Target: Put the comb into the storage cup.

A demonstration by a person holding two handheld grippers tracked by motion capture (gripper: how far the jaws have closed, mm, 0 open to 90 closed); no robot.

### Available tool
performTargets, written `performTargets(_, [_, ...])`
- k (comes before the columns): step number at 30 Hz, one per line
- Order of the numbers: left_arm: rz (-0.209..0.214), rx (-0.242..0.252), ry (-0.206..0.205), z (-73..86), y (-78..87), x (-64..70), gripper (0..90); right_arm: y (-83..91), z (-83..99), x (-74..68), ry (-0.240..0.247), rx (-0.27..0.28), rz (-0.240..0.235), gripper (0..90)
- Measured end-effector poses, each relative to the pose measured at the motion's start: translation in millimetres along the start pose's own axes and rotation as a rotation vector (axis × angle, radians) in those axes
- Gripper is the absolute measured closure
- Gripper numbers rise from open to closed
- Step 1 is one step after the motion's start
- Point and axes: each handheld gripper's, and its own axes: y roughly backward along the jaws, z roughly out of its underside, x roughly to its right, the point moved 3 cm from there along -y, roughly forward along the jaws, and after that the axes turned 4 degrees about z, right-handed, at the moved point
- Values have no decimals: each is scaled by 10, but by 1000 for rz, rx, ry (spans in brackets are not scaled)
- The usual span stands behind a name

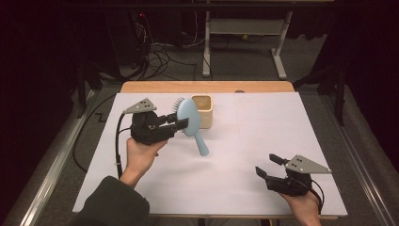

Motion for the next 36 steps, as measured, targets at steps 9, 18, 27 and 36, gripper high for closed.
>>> performTargets(9, [-10,9,7,-165,-1,-61,588,172,243,89,-40,29,36,322])
performTargets(18, [-28,27,3,-348,-20,-150,588,227,384,122,-48,36,49,320])
performTargets(27, [-57,37,-5,-508,-45,-212,588,281,496,162,-56,54,67,326])
performTargets(36, [-91,52,-8,-688,-97,-281,588,272,508,157,-58,44,64,330])
